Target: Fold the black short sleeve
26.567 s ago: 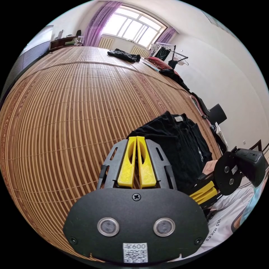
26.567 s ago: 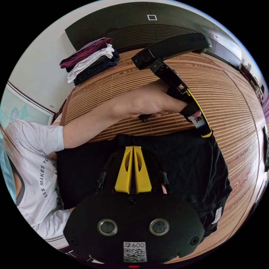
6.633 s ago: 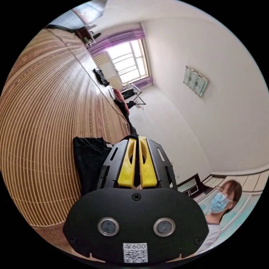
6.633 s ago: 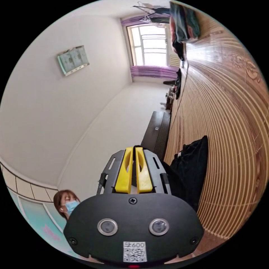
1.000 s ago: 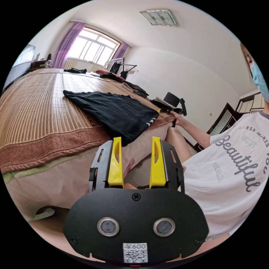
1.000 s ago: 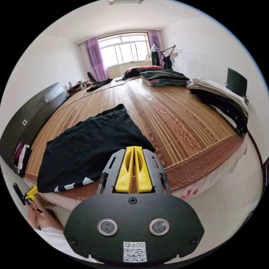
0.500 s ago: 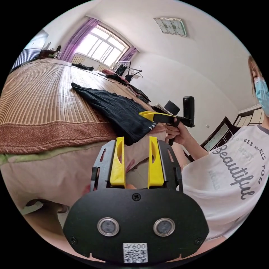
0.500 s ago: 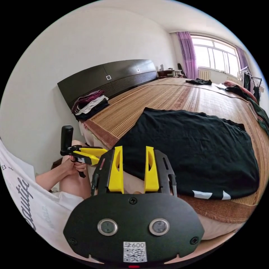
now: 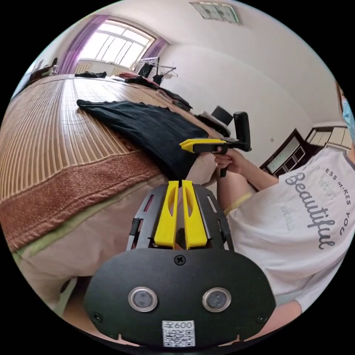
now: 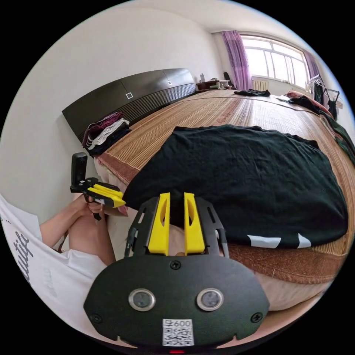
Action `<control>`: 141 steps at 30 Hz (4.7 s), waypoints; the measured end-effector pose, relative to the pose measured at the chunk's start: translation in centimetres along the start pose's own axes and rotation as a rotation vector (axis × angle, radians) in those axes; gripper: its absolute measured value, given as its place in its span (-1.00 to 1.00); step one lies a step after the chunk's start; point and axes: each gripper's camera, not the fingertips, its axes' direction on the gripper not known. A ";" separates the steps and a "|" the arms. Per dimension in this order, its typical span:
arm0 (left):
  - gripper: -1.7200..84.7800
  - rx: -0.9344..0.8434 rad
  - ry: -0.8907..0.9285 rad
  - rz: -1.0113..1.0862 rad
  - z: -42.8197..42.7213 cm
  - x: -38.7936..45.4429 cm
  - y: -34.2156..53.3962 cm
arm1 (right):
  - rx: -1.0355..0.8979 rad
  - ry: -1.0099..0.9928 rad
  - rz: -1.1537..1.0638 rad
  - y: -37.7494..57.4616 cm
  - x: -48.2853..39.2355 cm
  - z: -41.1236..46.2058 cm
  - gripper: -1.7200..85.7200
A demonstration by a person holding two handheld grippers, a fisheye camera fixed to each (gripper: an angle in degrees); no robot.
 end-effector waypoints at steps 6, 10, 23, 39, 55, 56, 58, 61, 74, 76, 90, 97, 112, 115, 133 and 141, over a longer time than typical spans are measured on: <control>-0.94 -0.132 -0.026 0.170 4.1 1.3 1.0 | 0.034 0.053 -0.042 1.6 1.7 0.5 -0.62; -0.95 -0.163 -0.017 0.203 5.9 1.8 3.2 | 0.029 0.039 0.006 1.4 4.2 0.7 -0.61; -0.89 -0.059 -0.462 0.232 16.3 13.9 11.5 | 0.122 0.075 -0.043 3.1 9.4 1.0 -0.59; -0.85 0.004 -0.524 0.180 30.5 16.6 14.1 | 0.154 0.097 -0.033 4.3 17.1 2.3 -0.59; -0.93 -0.102 -0.642 0.429 26.7 21.9 9.3 | 0.165 0.113 -0.075 6.8 23.7 4.1 -0.59; -0.94 -0.117 -0.657 0.465 25.3 22.3 8.6 | 0.164 0.124 -0.079 7.0 24.0 4.3 -0.59; -0.93 -0.158 -0.655 0.511 23.6 22.7 7.5 | 0.164 0.127 -0.085 7.4 24.5 4.5 -0.59; -0.93 -0.194 -0.629 0.519 21.7 22.6 5.5 | 0.174 0.110 -0.070 8.3 25.7 4.7 -0.59; -0.69 0.097 -0.230 -0.177 0.9 14.5 -6.7 | 0.335 0.069 -0.152 14.1 25.4 2.1 -0.60; -0.68 0.181 -0.089 -0.293 -2.2 11.8 -8.1 | 0.351 0.061 -0.180 14.8 25.2 1.9 -0.60; -0.77 0.222 0.127 -0.535 -19.6 5.4 -22.0 | 0.360 0.002 -0.157 19.0 24.4 3.5 -0.64; -0.76 0.224 0.252 -0.632 -23.4 1.9 -27.0 | 0.378 -0.026 -0.149 20.3 21.9 4.3 -0.67; -0.90 0.204 0.181 -0.581 -28.9 0.0 -34.8 | 0.288 -0.053 -0.159 18.3 10.5 13.4 -0.81; -0.90 0.164 0.181 -0.584 -29.2 -2.7 -35.7 | 0.304 -0.081 -0.115 16.6 6.9 15.3 -0.86; -0.95 0.175 -0.599 -0.127 -12.5 3.5 -32.9 | 0.410 0.191 -0.130 5.4 -18.7 17.3 -0.98; -0.94 0.173 -0.806 -0.038 14.5 4.3 -26.7 | 0.414 0.307 -0.033 -2.7 -22.2 9.4 -0.98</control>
